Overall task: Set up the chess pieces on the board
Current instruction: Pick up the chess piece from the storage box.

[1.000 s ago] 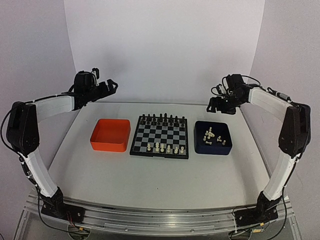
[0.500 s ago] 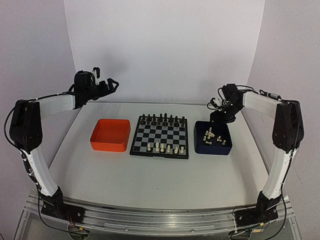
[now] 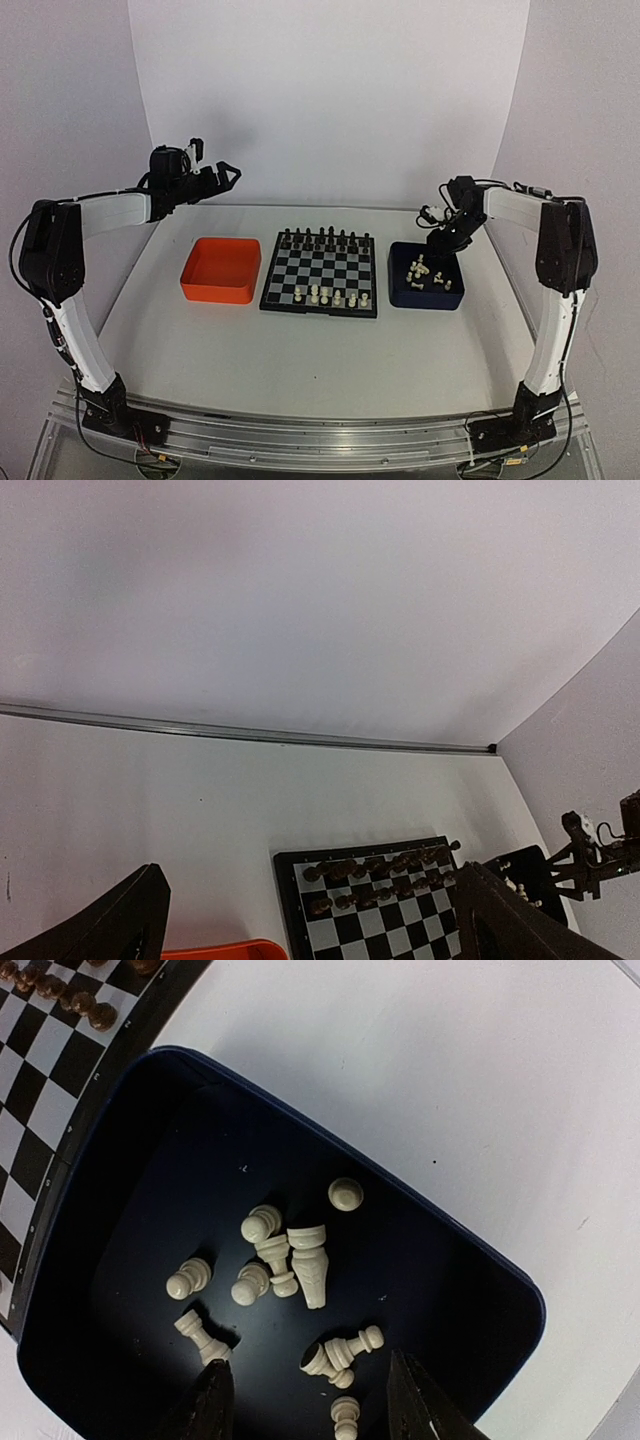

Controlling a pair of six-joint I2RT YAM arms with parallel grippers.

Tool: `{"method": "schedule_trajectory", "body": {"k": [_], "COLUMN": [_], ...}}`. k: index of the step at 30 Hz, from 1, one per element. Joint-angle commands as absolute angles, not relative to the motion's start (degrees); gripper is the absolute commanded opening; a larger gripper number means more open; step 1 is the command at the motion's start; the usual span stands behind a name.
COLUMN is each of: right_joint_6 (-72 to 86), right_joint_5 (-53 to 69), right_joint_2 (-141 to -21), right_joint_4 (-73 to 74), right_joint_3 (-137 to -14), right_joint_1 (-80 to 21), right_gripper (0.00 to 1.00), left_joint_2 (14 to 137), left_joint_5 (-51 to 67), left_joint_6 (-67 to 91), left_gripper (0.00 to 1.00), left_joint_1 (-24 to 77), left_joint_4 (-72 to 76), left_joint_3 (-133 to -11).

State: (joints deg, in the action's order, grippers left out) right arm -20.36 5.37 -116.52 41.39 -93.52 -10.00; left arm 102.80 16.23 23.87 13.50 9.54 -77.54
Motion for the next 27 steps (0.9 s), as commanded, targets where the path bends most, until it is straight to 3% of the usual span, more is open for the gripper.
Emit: {"method": "schedule_trajectory", "body": {"k": [1,10,27], "right_joint_6": [-21.8,-22.6,-22.6], "right_joint_5": [6.8,5.1,3.8], "right_joint_2": [-118.6,-120.7,-125.2], "right_joint_4": [41.9,41.9,41.7], "right_joint_3": [-95.6,-95.4,-96.2], "right_joint_1": [-10.0,-10.0,-10.0], "right_gripper": [0.49,0.38,0.3], "left_joint_2": [102.2,102.2,103.2], "left_joint_5": [19.0,18.1,18.8], "left_joint_6": [23.6,24.0,24.1], "left_gripper": [1.0,1.0,1.0], "left_joint_1": [13.6,13.7,13.8], "left_joint_4": [13.4,14.4,14.0], "left_joint_3": [-77.8,-76.9,-77.9]}}
